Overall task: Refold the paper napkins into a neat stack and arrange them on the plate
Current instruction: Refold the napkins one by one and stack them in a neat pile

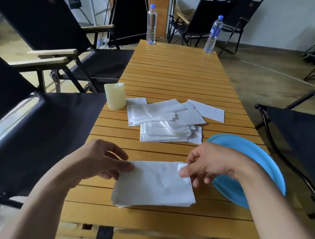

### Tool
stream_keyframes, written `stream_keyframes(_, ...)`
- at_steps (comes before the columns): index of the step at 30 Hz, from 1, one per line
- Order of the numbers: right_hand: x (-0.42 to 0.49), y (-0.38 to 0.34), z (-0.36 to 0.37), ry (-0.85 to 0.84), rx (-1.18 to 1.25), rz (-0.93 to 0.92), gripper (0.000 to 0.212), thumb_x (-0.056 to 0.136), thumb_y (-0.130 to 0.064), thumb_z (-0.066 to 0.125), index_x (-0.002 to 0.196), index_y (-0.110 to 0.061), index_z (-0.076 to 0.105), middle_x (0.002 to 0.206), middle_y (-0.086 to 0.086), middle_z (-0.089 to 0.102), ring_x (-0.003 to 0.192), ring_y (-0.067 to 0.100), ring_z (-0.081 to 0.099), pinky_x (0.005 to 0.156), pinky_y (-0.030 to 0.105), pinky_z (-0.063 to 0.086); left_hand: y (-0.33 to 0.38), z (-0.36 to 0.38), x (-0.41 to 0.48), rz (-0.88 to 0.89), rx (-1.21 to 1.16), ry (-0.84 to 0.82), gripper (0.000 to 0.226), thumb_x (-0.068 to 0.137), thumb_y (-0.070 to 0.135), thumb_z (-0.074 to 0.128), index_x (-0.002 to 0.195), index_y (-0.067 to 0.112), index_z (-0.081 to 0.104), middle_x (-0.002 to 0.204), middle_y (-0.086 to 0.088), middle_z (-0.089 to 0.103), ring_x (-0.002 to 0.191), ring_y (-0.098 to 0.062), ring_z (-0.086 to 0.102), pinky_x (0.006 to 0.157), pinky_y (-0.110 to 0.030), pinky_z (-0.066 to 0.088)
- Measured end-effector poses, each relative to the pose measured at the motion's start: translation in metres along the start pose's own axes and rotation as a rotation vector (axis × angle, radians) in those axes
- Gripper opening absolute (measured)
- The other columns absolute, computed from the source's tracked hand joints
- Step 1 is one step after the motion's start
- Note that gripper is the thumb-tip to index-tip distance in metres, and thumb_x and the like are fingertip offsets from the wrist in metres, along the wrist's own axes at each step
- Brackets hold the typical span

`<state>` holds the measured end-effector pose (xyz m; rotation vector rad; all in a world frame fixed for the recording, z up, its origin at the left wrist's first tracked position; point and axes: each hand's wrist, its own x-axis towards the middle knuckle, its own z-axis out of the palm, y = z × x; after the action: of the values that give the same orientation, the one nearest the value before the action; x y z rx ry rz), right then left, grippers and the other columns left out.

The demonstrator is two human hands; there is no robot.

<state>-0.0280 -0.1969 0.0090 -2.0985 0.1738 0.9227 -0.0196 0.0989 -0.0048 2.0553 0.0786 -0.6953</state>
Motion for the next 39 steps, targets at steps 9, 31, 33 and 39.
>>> stream_keyframes(9, 0.002, 0.003, -0.014, 0.067, -0.024, -0.07, 0.036, 0.071, -0.039, 0.089, 0.075, -0.016, 0.061, 0.063, 0.0, 0.07, 0.054, 0.01, 0.063, 0.042, 0.017, 0.041, -0.006, -0.012, 0.013, 0.069, 0.007, 0.099, 0.055, 0.045, 0.061, 0.087, 0.081, 0.021, 0.078, 0.059, -0.004, 0.068, 0.049, -0.007, 0.056, 0.05, -0.02, 0.049)
stream_keyframes(31, 0.234, -0.063, -0.127, 0.6, -0.561, -0.32, 0.038, 0.094, -0.012, 0.064, 0.132, -0.019, 0.064, 0.131, 0.004, 0.065, 0.119, 0.024, 0.06, 0.104, 0.036, 0.047, 0.082, -0.012, 0.244, 0.203, 0.442, 0.467, 0.026, 0.084, 0.028, 0.078, 0.107, 0.017, 0.076, 0.103, -0.008, 0.074, 0.089, -0.025, 0.067, 0.076, -0.03, 0.054)
stream_keyframes(33, 0.235, -0.062, -0.127, 0.629, -0.544, -0.324, 0.029, 0.093, -0.014, 0.067, 0.121, -0.018, 0.071, 0.125, 0.003, 0.068, 0.114, 0.023, 0.061, 0.099, 0.033, 0.049, 0.083, -0.013, 0.243, 0.196, 0.383, 0.46, 0.016, 0.082, 0.022, 0.079, 0.098, 0.019, 0.079, 0.099, -0.007, 0.075, 0.087, -0.024, 0.066, 0.071, -0.028, 0.052)
stream_keyframes(39, 0.215, -0.058, -0.129, 0.691, -0.409, -0.382, 0.01, 0.083, -0.016, 0.075, 0.084, -0.025, 0.074, 0.09, -0.003, 0.071, 0.086, 0.018, 0.065, 0.074, 0.028, 0.053, 0.079, -0.016, 0.232, 0.27, 0.189, 0.441, 0.009, 0.079, 0.018, 0.082, 0.084, 0.023, 0.077, 0.088, -0.001, 0.075, 0.084, -0.02, 0.066, 0.073, -0.025, 0.052)
